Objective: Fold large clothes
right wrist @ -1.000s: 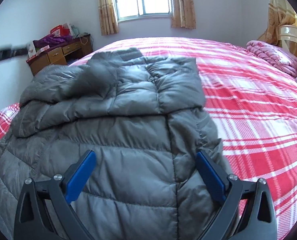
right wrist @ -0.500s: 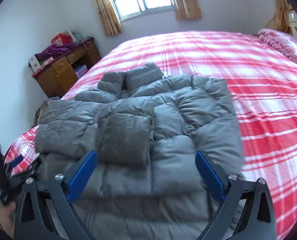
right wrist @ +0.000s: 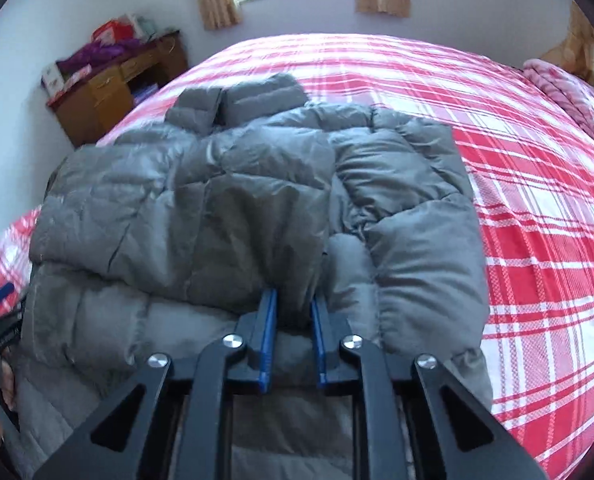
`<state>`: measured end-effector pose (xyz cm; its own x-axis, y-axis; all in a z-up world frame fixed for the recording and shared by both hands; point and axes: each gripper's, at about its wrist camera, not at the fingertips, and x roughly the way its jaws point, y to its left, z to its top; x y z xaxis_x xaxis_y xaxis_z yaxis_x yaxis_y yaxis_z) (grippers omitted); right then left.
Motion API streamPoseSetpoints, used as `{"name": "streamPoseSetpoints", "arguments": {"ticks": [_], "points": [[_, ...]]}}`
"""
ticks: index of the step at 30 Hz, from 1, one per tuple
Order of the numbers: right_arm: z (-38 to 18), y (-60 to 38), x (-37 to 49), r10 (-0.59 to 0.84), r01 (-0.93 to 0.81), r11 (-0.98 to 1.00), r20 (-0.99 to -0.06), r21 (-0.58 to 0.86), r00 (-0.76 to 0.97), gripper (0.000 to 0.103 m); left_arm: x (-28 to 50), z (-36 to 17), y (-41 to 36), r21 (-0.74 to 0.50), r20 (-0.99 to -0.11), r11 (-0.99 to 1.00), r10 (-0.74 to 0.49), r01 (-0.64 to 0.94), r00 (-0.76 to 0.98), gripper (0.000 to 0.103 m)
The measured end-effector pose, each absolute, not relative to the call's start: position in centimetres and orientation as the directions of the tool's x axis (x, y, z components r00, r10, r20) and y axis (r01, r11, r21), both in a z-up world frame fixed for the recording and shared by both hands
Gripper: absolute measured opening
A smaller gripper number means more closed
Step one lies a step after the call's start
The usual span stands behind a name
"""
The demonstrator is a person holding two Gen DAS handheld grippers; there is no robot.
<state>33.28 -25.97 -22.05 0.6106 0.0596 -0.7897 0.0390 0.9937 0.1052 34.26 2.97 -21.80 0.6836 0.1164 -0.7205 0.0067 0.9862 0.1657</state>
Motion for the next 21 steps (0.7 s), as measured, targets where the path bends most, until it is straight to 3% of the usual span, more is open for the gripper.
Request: {"name": "streamPoseSetpoints", "arguments": {"ticks": [2, 8, 10, 12, 14, 18, 21], "points": [[-21.4, -25.7, 32.6, 0.018, 0.048, 0.997, -0.802, 0.058, 0.597, 0.040, 33.9, -21.0, 3.3, 0.162, -0.731, 0.987, 0.110, 0.014, 0.674, 0.088], [-18.3, -27.9, 29.5, -0.013, 0.042, 0.999, -0.827, 0.013, 0.563, 0.041, 34.2, -13.7, 4.1, 0.139, -0.665, 0.990, 0.069, 0.033, 0.743, 0.088], [-16.1, -28.6, 29.4, 0.008, 0.059, 0.997, -0.812, 0.052, 0.583, 0.048, 35.5, -11.7, 3.4, 0.112, -0.645, 0.993, 0.047, 0.033, 0.763, 0.088], [-13.4, -28.2, 30.2, 0.037, 0.079, 0.991, -0.778, 0.111, 0.627, 0.063, 37.1, -10.3, 1.9, 0.102, -0.623, 0.994, 0.040, 0.031, 0.781, 0.088], [-11.5, -27.1, 31.3, 0.060, 0.089, 0.982, -0.731, 0.165, 0.680, 0.070, 39.3, -10.1, 0.4, 0.082, -0.617, 0.997, 0.051, -0.001, 0.785, 0.089], [-10.9, -23.5, 35.0, 0.034, 0.077, 0.986, -0.624, 0.151, 0.781, 0.070, 44.2, -12.4, -1.4, 0.071, -0.639, 0.991, 0.131, -0.111, 0.758, 0.090], [-13.1, -21.5, 37.7, -0.012, 0.095, 0.989, -0.567, 0.117, 0.824, 0.070, 47.2, -15.0, -1.8, 0.033, -0.687, 0.991, 0.119, -0.133, 0.717, 0.090]]}}
